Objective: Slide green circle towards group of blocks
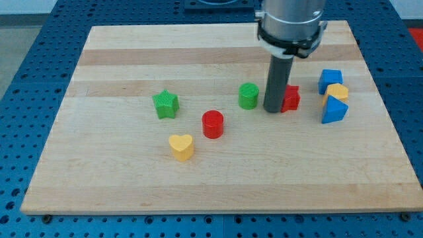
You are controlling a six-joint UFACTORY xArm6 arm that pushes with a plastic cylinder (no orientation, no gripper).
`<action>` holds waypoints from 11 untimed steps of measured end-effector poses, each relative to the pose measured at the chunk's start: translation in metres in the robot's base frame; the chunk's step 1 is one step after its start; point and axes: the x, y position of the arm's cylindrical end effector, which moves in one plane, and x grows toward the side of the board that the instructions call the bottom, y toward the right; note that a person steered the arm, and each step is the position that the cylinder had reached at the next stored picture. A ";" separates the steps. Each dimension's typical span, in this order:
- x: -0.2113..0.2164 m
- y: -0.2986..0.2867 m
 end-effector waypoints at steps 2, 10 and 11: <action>-0.014 0.045; -0.012 -0.095; -0.014 -0.078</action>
